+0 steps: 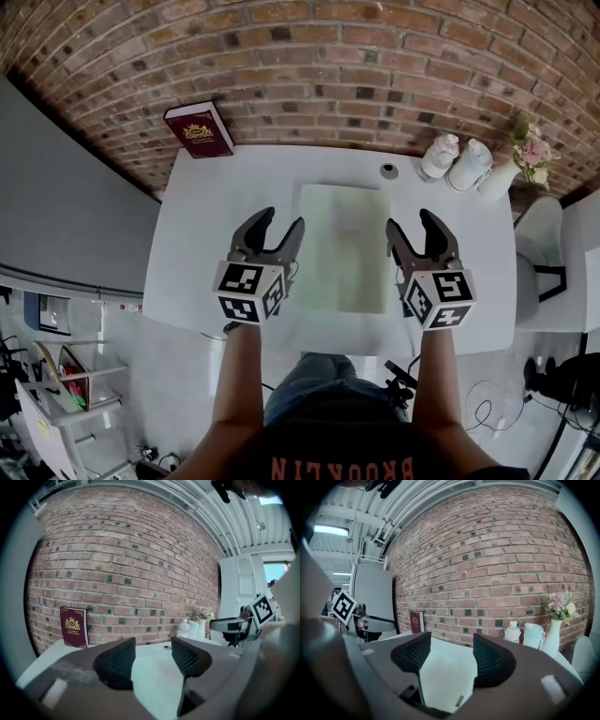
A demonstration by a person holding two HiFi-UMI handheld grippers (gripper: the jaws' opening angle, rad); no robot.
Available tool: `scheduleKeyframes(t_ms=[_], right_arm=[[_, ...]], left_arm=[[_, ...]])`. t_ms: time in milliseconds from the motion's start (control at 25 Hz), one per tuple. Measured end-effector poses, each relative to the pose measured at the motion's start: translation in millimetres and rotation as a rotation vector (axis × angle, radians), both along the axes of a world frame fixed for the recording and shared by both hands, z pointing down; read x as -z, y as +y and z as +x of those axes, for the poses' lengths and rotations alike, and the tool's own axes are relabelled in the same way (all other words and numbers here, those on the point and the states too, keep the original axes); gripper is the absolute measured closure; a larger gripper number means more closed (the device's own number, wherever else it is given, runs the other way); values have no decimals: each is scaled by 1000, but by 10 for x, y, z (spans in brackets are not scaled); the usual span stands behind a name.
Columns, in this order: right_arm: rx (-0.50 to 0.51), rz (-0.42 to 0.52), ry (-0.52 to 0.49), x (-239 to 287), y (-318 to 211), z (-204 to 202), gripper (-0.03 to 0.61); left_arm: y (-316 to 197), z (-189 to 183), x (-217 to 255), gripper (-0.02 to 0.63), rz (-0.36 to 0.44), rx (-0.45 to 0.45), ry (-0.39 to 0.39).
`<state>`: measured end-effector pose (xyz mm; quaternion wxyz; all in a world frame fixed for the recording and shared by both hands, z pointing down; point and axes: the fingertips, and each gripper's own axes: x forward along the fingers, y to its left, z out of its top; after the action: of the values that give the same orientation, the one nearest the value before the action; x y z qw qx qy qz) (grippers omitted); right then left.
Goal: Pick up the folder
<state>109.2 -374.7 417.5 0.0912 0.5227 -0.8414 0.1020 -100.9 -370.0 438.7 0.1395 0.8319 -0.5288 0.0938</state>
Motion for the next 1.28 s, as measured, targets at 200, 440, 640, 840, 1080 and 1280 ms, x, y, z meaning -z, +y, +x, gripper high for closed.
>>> scheduleKeyframes(t_ms=[200,440,640,840,1080,1280], right_arm=[[-15,-84,-10,-249,-44,14,272],[-13,-210,-25,-653,-5,1,272],[-19,-315,-25,-1017,40,-5,272],[-25,-418,-32,-1395,122,9,272],[-17,-549,-69,-1785,230,50,273],[-2,-613,-68,-1995,305,56,273]], left_arm=[[-66,-42,-218,345,-66,-15,8],[-51,-53,-596,345,-156,-36,6],[-36,-58,-891,345,-231,-43,29],[24,-60,-1228,345,-302,-50,1],[155,-17,-1592,345,-419,-57,63],[276,14,-1827,345,-511,-57,125]])
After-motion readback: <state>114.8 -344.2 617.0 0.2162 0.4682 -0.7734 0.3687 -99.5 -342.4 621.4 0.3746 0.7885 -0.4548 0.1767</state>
